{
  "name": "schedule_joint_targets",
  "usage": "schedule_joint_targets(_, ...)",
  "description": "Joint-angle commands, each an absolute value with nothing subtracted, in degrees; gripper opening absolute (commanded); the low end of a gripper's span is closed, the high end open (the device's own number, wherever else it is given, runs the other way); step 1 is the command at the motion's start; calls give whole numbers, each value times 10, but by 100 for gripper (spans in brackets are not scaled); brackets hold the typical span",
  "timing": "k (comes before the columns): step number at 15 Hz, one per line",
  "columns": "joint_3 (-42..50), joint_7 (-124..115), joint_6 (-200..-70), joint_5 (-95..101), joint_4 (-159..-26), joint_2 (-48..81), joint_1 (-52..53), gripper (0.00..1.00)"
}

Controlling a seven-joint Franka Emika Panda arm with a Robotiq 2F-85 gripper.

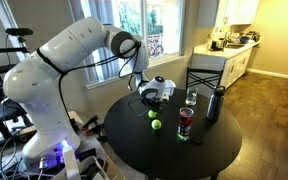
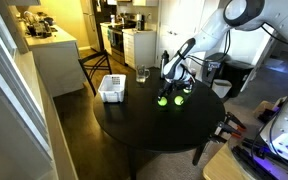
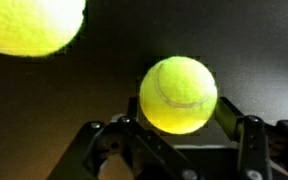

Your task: Put one tennis ball into the tennis ball tube

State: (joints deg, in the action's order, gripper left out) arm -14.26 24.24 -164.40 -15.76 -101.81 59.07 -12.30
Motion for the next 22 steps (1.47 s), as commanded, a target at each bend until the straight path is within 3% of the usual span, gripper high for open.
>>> schedule_joint_targets(1,-166,221,-1649,-132,-1017,596,-149,50)
schedule_joint_targets(3,-171,221,-1649,-131,-1017,597,-154,40)
schedule_joint_targets(6,-181,221,-1649,-134,-1022,592,-163,36)
schedule_joint_targets(14,-291,246,-1667,-161,-1093,487,-269,36)
schedule_joint_targets(22,-271,240,-1672,-161,-1207,300,-302,36)
